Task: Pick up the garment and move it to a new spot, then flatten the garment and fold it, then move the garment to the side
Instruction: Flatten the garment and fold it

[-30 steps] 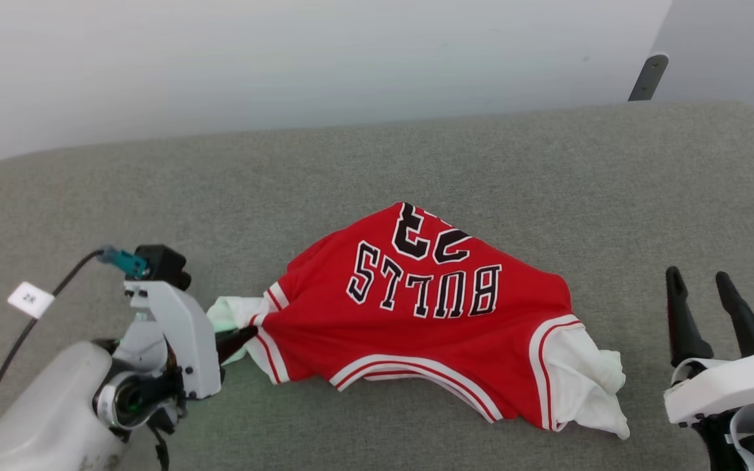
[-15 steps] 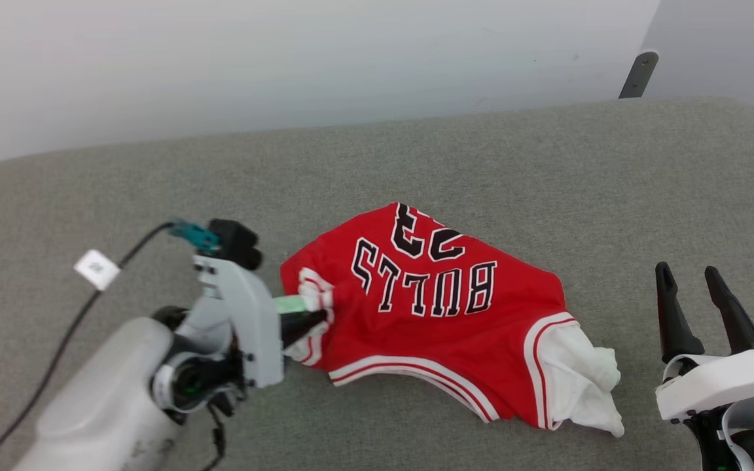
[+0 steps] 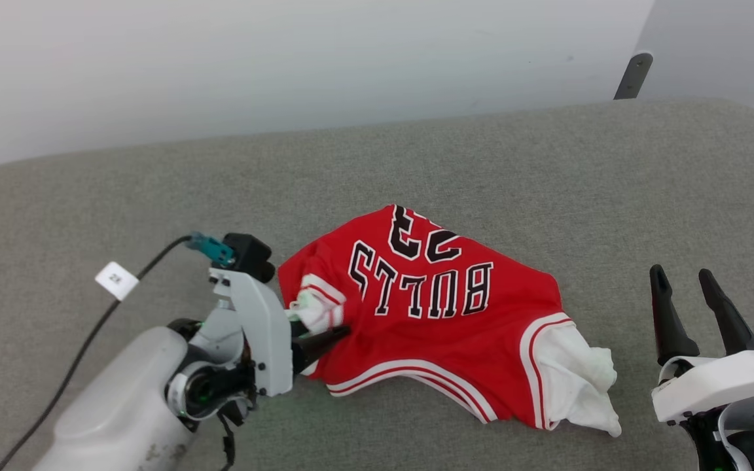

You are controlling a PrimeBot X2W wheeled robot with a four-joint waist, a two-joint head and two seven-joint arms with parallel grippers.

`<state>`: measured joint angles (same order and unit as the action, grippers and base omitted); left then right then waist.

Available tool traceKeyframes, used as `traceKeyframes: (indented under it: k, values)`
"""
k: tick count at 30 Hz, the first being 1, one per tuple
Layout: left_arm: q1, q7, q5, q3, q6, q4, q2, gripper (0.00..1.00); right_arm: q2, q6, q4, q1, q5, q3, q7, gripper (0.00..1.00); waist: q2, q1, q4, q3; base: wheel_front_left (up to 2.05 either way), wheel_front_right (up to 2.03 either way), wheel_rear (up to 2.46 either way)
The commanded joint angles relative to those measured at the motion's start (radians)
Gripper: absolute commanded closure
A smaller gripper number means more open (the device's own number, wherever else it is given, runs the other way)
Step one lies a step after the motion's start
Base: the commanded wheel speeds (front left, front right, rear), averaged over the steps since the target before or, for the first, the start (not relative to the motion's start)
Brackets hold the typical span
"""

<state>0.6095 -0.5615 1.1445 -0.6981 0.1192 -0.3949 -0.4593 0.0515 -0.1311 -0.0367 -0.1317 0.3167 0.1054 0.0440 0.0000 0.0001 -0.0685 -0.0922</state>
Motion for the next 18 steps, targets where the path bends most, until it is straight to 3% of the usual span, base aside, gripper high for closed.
traceKeyframes:
  k: [1,18]
  values:
    - [0.006,0.003,0.010,0.007,0.005,0.005,-0.008,0.00,-0.002,0.001,0.001,0.007,0.009,0.003,-0.003,0.00,0.0000,-0.0001,0.005,0.005,0.00,0.00,0.00]
    - [-0.048,0.045,0.001,0.083,-0.062,0.067,-0.147,0.00,-0.002,0.001,0.060,0.041,-0.002,-0.012,0.003,0.00,0.0000,-0.0001,0.034,0.050,0.00,0.00,0.00]
